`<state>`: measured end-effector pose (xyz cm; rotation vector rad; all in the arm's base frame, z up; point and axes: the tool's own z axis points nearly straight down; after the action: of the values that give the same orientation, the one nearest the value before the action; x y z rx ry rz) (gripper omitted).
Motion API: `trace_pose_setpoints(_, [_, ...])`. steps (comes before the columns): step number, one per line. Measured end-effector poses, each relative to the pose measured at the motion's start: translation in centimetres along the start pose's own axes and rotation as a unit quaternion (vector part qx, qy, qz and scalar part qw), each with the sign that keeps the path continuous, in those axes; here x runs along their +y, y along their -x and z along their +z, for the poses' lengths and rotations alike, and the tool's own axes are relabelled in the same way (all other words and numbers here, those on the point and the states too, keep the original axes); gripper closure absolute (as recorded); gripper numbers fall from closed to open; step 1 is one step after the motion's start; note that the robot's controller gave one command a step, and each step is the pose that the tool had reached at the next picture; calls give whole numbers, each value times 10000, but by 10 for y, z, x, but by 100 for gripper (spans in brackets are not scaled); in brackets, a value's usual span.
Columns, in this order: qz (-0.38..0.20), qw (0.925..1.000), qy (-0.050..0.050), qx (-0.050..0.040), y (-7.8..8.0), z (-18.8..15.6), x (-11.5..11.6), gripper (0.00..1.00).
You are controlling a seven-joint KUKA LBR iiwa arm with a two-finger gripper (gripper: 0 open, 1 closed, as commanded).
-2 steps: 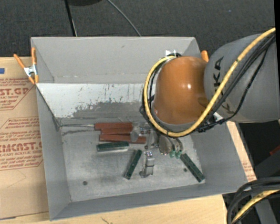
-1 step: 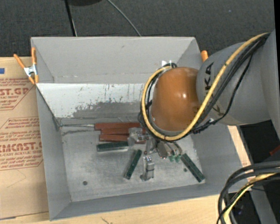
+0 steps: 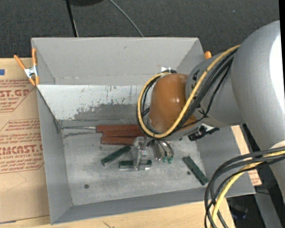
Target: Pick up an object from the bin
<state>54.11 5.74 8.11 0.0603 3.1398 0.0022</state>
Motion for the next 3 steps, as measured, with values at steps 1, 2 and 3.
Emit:
trace_pose_setpoints(1, [1,10000,0,1,0,0,0,0])
trace_pose_setpoints(2, [1,10000,0,2,0,0,0,0])
trace_pose_setpoints(3, [-1446,9895,-1,14,-51,10,16,100])
